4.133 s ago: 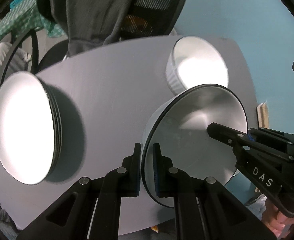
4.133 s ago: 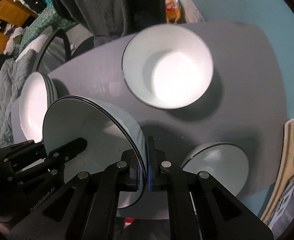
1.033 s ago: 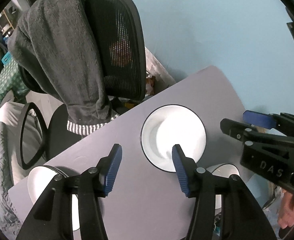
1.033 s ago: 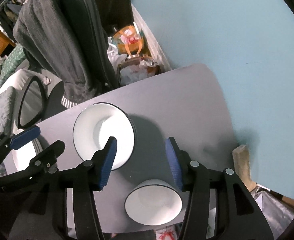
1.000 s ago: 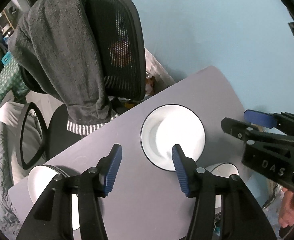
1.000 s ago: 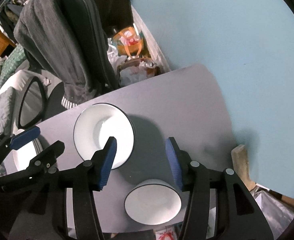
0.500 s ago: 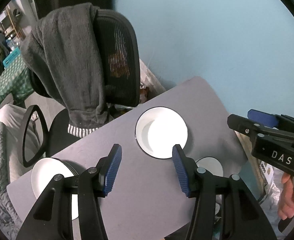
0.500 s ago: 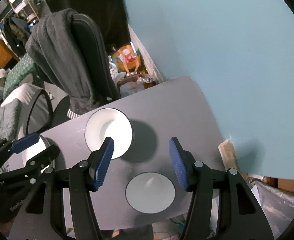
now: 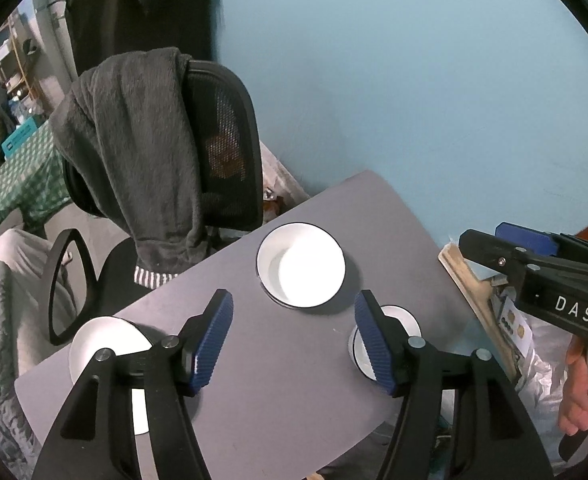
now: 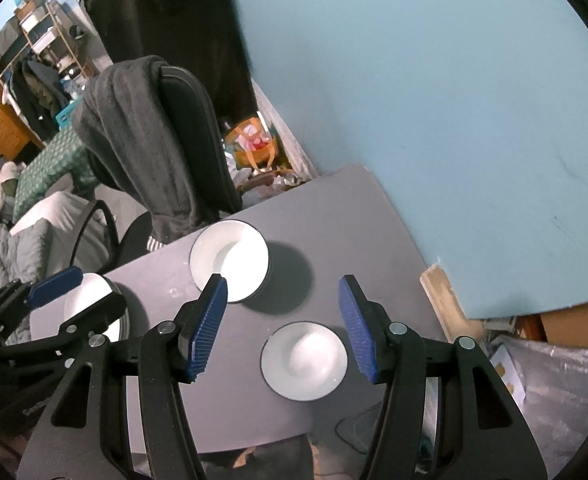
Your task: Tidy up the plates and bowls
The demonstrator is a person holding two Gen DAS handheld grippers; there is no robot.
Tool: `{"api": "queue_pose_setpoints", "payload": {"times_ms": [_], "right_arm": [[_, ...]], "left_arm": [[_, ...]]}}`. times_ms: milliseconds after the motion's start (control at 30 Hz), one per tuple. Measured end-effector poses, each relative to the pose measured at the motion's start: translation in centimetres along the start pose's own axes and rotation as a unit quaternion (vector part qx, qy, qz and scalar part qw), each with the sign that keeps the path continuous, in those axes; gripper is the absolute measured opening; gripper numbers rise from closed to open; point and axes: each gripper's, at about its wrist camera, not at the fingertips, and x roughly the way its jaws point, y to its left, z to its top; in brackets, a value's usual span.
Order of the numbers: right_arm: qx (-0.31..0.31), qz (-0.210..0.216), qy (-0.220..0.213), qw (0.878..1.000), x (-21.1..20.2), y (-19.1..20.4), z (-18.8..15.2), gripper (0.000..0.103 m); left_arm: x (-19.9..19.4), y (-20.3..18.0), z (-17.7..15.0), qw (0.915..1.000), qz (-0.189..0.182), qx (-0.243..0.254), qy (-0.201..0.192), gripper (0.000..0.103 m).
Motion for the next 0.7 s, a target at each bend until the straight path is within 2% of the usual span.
{"api": "queue_pose_setpoints", "payload": {"times_ms": [200, 367, 533, 700], "right_arm": [[0.006, 0.000, -0.002, 1.000, -1.0, -0.1, -1.2, 0.056], [0.018, -0.004, -0.005, 1.000, -1.7, -0.4, -2.1, 0.056], [0.035, -0.004, -0.005, 0.999, -2.4, -1.1, -3.5, 0.056], [0.054, -0.002, 0.004, 0.999, -2.4, -2.1, -4.8, 0.056]], "left_arm": [[-1.1, -0.8, -1.1, 0.9998, -0.013, 0.015, -0.006, 0.065], [-1.5, -1.5, -2.2, 0.9986, -0.045, 0.025, -0.005, 0.065], [-1.3, -2.2, -3.3, 0.9979, -0.041, 0.049, 0.001, 0.065], [-1.0, -2.2, -4.0, 0.9976, -0.057, 0.038, 0.014, 0.065]]}}
